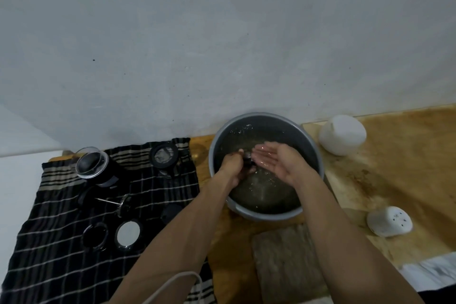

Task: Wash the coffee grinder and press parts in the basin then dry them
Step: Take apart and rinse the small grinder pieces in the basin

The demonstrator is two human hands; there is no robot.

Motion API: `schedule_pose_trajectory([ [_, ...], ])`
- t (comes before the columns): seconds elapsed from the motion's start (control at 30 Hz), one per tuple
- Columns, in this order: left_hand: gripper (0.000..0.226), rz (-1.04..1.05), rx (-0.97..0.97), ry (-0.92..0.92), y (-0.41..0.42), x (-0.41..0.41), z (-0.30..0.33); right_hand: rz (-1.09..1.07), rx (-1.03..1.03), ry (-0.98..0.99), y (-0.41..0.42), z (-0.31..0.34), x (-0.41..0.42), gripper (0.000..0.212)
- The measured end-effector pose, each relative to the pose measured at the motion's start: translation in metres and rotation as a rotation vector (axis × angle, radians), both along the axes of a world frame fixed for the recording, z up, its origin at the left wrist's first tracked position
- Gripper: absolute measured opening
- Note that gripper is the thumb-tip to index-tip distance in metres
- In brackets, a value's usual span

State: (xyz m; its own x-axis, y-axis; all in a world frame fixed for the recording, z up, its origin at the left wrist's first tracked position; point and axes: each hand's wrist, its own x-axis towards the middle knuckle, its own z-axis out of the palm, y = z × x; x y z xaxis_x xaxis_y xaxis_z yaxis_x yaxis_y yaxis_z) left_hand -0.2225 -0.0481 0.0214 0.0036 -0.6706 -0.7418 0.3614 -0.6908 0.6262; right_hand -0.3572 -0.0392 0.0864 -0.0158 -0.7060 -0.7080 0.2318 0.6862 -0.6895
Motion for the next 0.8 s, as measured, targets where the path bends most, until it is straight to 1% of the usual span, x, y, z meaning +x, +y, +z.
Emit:
schedule_pose_trajectory([
  [0.07, 0.039, 0.027, 0.003, 0.008, 0.003, 0.001, 0.001, 0.063, -0.077, 0.072, -0.003, 0.009, 0.001, 0.026],
  [0.1, 0.041, 0.037, 0.001, 0.007, 0.003, 0.001, 0.001, 0.084, -0.097, 0.139, -0.004, 0.011, 0.0, 0.026],
  [0.17, 0.038, 0.048, -0.011, -0.003, 0.002, 0.001, 0.001, 0.071, -0.094, 0.261, -0.004, 0.006, -0.006, 0.023],
  [0.23, 0.033, 0.07, -0.007, 0.004, 0.002, 0.002, 0.002, 0.016, -0.026, 0.35, -0.002, -0.001, -0.015, 0.022],
  [0.3, 0.031, 0.097, -0.011, 0.024, 0.002, 0.004, 0.003, -0.02, 0.063, 0.421, 0.005, -0.005, -0.022, 0.028],
  [0.37, 0.027, 0.137, -0.025, 0.061, 0.002, 0.004, 0.004, -0.055, 0.141, 0.435, 0.014, -0.009, -0.026, 0.023],
  [0.4, 0.025, 0.161, -0.041, 0.078, 0.002, 0.004, 0.004, -0.091, 0.166, 0.386, 0.017, -0.01, -0.026, 0.02],
  [0.43, 0.023, 0.181, -0.064, 0.089, 0.002, 0.004, 0.005, -0.116, 0.175, 0.303, 0.018, -0.011, -0.025, 0.022],
  [0.47, 0.023, 0.193, -0.092, 0.098, 0.001, 0.004, 0.004, -0.139, 0.16, 0.175, 0.017, -0.013, -0.024, 0.026],
  [0.53, 0.028, 0.197, -0.144, 0.116, 0.0, 0.005, 0.002, -0.113, 0.078, -0.054, 0.012, -0.008, -0.017, 0.031],
  [0.6, 0.033, 0.186, -0.169, 0.124, 0.001, 0.005, 0.003, -0.036, -0.022, -0.109, 0.007, 0.004, -0.011, 0.032],
  [0.67, 0.036, 0.193, -0.176, 0.116, 0.002, 0.004, 0.004, 0.076, -0.098, 0.018, 0.003, 0.015, -0.007, 0.033],
  [0.7, 0.037, 0.205, -0.168, 0.111, 0.002, 0.004, 0.005, 0.133, -0.116, 0.127, 0.002, 0.019, -0.007, 0.032],
  [0.8, 0.036, 0.256, -0.115, 0.17, 0.0, 0.004, 0.005, 0.186, -0.072, 0.362, 0.006, 0.013, -0.014, 0.028],
])
